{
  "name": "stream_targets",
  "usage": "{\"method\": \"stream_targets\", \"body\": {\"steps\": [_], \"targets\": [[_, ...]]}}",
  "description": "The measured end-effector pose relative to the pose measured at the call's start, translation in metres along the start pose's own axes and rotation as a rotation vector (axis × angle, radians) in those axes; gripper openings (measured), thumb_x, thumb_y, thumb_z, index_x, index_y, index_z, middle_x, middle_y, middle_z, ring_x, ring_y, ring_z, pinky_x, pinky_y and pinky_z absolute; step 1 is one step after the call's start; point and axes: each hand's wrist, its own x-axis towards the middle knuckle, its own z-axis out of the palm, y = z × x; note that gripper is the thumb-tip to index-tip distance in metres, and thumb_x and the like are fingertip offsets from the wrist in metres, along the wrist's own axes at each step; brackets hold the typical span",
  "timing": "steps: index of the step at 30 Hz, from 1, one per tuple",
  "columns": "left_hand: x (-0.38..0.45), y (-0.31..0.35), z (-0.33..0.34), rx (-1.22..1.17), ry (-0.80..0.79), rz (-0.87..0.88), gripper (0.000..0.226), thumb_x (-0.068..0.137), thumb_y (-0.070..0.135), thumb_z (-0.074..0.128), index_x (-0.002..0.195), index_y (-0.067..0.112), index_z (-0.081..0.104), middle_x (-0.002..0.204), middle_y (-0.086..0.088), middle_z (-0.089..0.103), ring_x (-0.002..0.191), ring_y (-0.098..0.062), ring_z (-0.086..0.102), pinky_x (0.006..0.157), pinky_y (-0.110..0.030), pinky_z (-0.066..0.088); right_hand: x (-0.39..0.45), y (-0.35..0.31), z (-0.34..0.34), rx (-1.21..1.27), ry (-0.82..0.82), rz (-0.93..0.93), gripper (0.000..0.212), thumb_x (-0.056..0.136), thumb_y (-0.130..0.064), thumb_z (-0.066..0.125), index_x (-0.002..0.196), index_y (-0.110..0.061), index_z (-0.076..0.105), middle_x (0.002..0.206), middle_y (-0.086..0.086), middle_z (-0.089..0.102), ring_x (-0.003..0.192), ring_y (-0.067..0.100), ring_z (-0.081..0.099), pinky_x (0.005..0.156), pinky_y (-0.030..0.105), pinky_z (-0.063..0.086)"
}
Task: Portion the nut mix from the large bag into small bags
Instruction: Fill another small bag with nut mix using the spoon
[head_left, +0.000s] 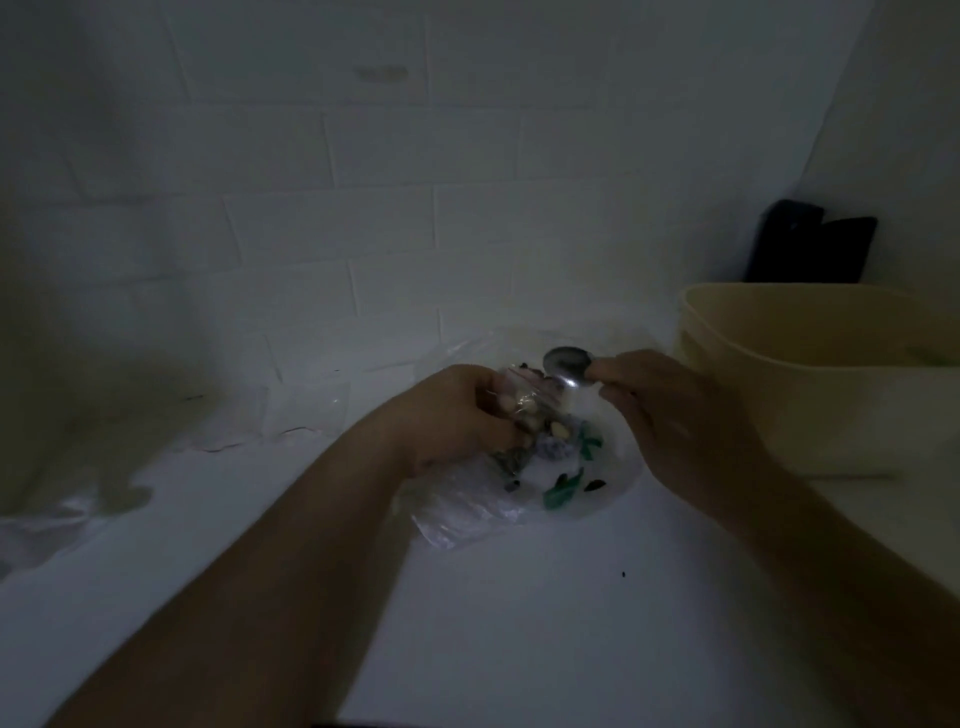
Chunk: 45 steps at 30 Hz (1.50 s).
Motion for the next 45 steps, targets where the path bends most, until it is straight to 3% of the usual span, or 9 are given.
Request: {"method": "stream_targets", "body": {"steps": [7, 12, 17, 20, 23, 28, 33, 37, 45], "targets": [[-0.007, 0.006, -0.002, -0.284, -0.046, 0.060, 0.037, 0.083, -0.007, 0.081, 0.118, 0.003, 0.075, 0.120, -0.025, 0.073, 0.117, -0.041, 0.069, 0.102, -0.050, 0.057, -0.010, 0.013, -0.001, 0.018, -0.404, 0.064, 0.055, 0.086, 0.000, 0.065, 0.135, -0.025, 0.064, 0.133, 0.004, 0.062, 0.113, 0.032, 0.064, 0.088, 0.049, 0.058], [-0.011, 0.013, 0.008, -0.515, -0.168, 0.135, 0.028, 0.081, 0.002, 0.075, 0.101, 0.021, 0.080, 0.106, -0.017, 0.069, 0.115, -0.030, 0.066, 0.106, -0.037, 0.054, -0.002, 0.005, -0.010, 0.032, -0.492, 0.072, 0.062, 0.080, -0.007, 0.055, 0.138, -0.027, 0.066, 0.132, 0.002, 0.065, 0.111, 0.027, 0.064, 0.089, 0.041, 0.055], [-0.010, 0.014, 0.018, -0.576, -0.145, 0.130, 0.041, 0.083, 0.011, 0.071, 0.124, 0.010, 0.071, 0.111, -0.009, 0.077, 0.105, -0.021, 0.073, 0.090, -0.028, 0.058, -0.005, 0.003, -0.009, 0.078, -0.363, 0.166, 0.061, 0.078, 0.019, 0.060, 0.126, -0.015, 0.073, 0.118, 0.009, 0.070, 0.105, 0.029, 0.068, 0.090, 0.040, 0.058], [-0.009, 0.016, 0.024, -0.560, -0.089, 0.092, 0.045, 0.077, 0.014, 0.077, 0.122, 0.008, 0.074, 0.111, -0.014, 0.078, 0.103, -0.025, 0.075, 0.088, -0.033, 0.060, 0.009, -0.017, -0.015, 0.315, -0.144, 0.511, 0.025, 0.103, -0.017, 0.057, 0.110, -0.032, 0.076, 0.103, -0.014, 0.073, 0.093, -0.001, 0.066, 0.084, 0.012, 0.047], [-0.009, 0.016, 0.029, -0.537, -0.043, 0.067, 0.042, 0.075, 0.010, 0.079, 0.116, 0.002, 0.075, 0.112, -0.019, 0.077, 0.104, -0.028, 0.075, 0.089, -0.034, 0.062, 0.026, -0.043, -0.013, 0.681, -0.100, 0.758, 0.021, 0.099, -0.041, 0.060, 0.086, -0.039, 0.077, 0.081, -0.022, 0.073, 0.076, -0.005, 0.066, 0.072, 0.022, 0.050], [-0.013, 0.019, 0.028, -0.544, -0.129, 0.058, 0.037, 0.087, -0.001, 0.075, 0.124, -0.003, 0.071, 0.120, -0.019, 0.075, 0.115, -0.030, 0.072, 0.097, -0.037, 0.060, 0.031, -0.057, -0.001, 0.782, -0.095, 0.830, 0.013, 0.091, -0.025, 0.071, 0.093, -0.031, 0.082, 0.086, -0.017, 0.078, 0.081, -0.002, 0.073, 0.069, 0.016, 0.054], [-0.017, 0.026, 0.024, -0.632, -0.198, -0.033, 0.036, 0.091, 0.023, 0.069, 0.119, 0.000, 0.075, 0.114, -0.021, 0.075, 0.101, -0.026, 0.074, 0.092, -0.034, 0.062, 0.023, -0.050, -0.004, 0.719, -0.041, 0.965, 0.012, 0.091, -0.028, 0.073, 0.081, -0.024, 0.079, 0.074, -0.009, 0.077, 0.072, 0.004, 0.072, 0.067, 0.030, 0.056], [-0.018, 0.030, 0.029, -0.593, -0.135, -0.061, 0.025, 0.096, 0.023, 0.069, 0.104, 0.000, 0.075, 0.101, -0.018, 0.077, 0.078, -0.019, 0.074, 0.067, -0.025, 0.062, 0.020, -0.048, -0.004, 0.719, -0.055, 1.005, 0.010, 0.089, -0.028, 0.075, 0.081, -0.025, 0.080, 0.077, -0.006, 0.078, 0.078, 0.014, 0.075, 0.077, 0.040, 0.063], [-0.015, 0.024, 0.037, -0.569, -0.087, -0.148, 0.039, 0.095, 0.030, 0.071, 0.104, -0.008, 0.075, 0.088, -0.022, 0.076, 0.064, -0.022, 0.072, 0.057, -0.028, 0.060, 0.014, -0.046, 0.001, 0.764, -0.112, 1.016, 0.010, 0.087, -0.035, 0.076, 0.084, -0.026, 0.079, 0.072, -0.009, 0.076, 0.065, 0.004, 0.069, 0.063, 0.030, 0.051]]}}
